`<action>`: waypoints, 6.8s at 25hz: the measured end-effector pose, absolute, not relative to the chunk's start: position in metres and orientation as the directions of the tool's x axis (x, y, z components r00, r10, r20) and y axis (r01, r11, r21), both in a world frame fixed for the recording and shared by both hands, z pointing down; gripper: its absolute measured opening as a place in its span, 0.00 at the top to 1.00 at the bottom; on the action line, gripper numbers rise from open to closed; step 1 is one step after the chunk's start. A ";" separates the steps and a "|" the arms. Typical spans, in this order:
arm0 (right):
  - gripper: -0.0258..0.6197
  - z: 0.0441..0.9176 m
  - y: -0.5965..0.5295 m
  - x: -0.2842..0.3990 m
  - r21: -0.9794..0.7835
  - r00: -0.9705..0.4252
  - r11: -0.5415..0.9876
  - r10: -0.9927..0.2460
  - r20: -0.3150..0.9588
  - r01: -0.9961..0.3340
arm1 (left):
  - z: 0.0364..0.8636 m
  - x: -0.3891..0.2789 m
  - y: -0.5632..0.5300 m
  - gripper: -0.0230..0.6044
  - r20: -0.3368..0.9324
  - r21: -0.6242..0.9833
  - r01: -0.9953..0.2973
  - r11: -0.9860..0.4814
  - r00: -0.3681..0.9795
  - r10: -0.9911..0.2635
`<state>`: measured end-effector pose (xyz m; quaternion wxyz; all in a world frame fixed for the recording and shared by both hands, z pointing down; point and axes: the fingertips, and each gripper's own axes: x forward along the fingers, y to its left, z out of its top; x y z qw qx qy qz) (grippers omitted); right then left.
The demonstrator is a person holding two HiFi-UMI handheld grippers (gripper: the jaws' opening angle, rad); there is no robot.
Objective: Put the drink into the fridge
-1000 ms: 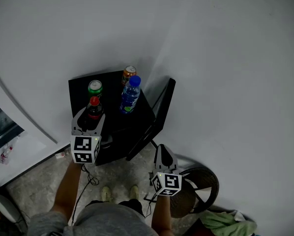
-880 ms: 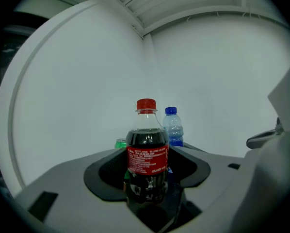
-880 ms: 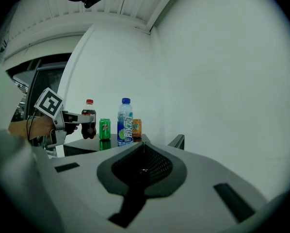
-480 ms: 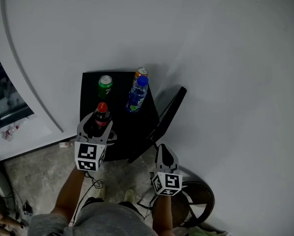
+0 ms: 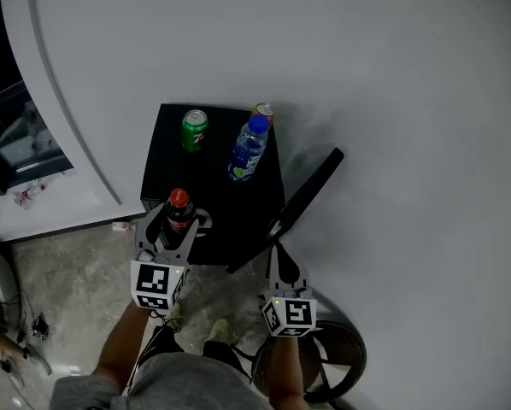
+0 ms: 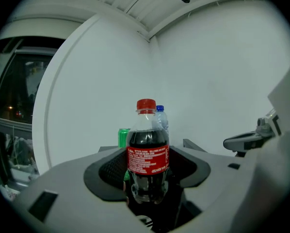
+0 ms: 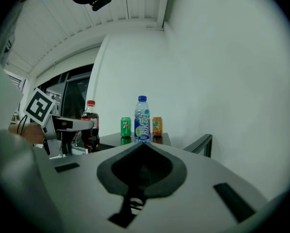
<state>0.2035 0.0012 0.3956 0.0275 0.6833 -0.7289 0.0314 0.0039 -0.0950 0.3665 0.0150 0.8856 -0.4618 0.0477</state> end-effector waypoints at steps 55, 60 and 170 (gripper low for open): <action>0.92 0.702 -0.109 0.162 -0.073 -0.262 0.258 -0.964 0.044 -0.963 | 0.723 0.015 -0.186 0.53 0.092 -0.010 -0.871 -0.491 0.488 -0.868; 0.92 0.706 -0.119 0.164 -0.076 -0.262 0.259 -0.965 0.033 -0.963 | 0.734 0.019 -0.199 0.53 0.096 -0.019 -0.872 -0.489 0.485 -0.869; 0.90 0.375 -0.119 0.156 0.014 -0.199 0.200 -0.980 0.028 -0.980 | 0.415 -0.037 -0.099 0.96 0.133 -0.008 -0.869 -0.494 0.489 -0.862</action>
